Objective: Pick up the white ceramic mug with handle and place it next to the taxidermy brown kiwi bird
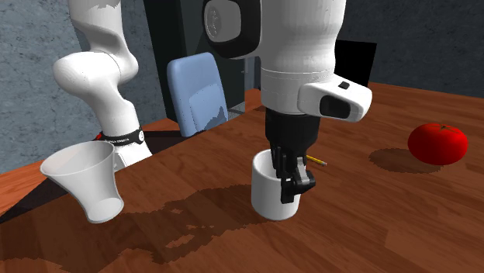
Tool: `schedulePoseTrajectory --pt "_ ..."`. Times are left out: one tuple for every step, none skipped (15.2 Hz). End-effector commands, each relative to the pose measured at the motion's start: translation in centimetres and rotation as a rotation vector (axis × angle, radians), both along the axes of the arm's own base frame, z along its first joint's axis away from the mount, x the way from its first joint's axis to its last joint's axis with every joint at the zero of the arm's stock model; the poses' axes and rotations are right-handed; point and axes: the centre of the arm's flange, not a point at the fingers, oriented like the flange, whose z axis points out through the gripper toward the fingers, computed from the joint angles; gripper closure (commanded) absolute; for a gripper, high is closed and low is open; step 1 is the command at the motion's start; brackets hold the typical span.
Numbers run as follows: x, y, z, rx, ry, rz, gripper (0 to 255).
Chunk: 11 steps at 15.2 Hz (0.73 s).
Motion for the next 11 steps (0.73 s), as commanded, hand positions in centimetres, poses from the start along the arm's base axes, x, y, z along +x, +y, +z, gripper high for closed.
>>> schedulePoseTrajectory --pt "0.0 0.0 0.0 0.000 0.001 0.000 255" --pt "0.0 0.0 0.0 0.000 0.001 0.000 255" --pt "0.0 0.0 0.0 0.000 0.001 0.000 255" --pt "0.0 0.0 0.0 0.000 0.001 0.000 255" --pt "0.0 0.0 0.5 0.000 0.001 0.000 255" --pt "0.0 0.0 1.0 0.000 0.001 0.000 255" --pt "0.0 0.0 1.5 0.000 0.001 0.000 255" --pt "0.0 0.0 2.1 0.000 0.001 0.000 255" --pt "0.0 0.0 2.6 0.000 0.001 0.000 255" --pt "0.0 0.0 3.1 0.000 0.001 0.000 255" --pt "0.0 0.0 3.7 0.000 0.001 0.000 255"
